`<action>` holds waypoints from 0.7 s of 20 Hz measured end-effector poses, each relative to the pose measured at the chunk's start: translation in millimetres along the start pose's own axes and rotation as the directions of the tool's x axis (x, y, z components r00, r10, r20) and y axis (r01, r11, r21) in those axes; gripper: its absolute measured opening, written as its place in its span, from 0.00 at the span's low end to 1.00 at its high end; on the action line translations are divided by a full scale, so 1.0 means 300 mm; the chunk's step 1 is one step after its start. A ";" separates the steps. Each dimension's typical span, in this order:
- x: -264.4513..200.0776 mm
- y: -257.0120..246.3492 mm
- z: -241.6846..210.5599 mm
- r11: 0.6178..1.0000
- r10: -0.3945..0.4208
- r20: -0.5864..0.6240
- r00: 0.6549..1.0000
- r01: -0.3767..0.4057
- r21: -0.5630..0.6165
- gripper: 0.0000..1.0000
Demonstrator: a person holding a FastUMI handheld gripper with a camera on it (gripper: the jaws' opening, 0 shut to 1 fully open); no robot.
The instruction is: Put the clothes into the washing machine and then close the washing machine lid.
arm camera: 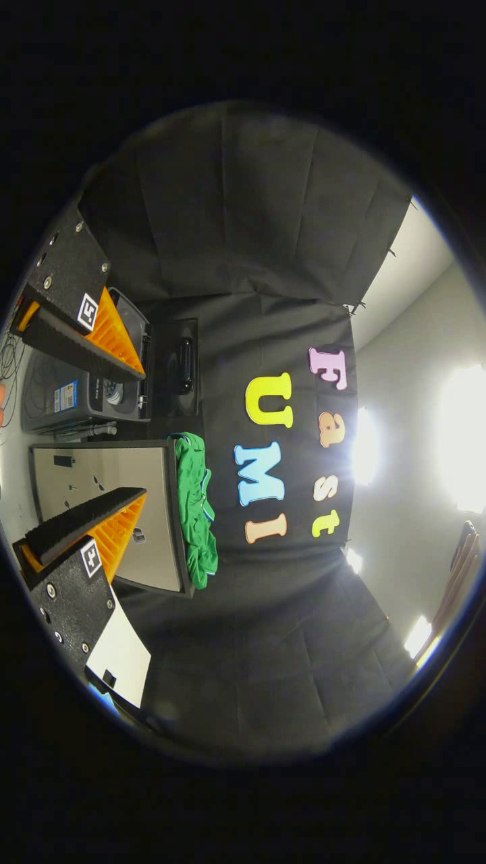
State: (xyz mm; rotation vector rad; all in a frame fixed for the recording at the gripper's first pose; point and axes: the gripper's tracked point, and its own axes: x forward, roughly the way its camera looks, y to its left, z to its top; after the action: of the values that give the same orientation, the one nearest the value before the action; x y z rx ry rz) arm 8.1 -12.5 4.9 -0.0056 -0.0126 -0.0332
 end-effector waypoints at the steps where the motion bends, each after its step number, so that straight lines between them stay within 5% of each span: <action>1: 0.003 0.001 0.001 1.000 -0.002 -0.001 1.000 0.002 0.002 0.96; 14: 0.040 0.007 0.050 0.998 -0.061 -0.011 0.998 0.061 0.010 0.96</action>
State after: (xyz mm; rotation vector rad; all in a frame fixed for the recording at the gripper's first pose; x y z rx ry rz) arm 20.0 -10.7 20.1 0.0052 -0.0028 -0.0945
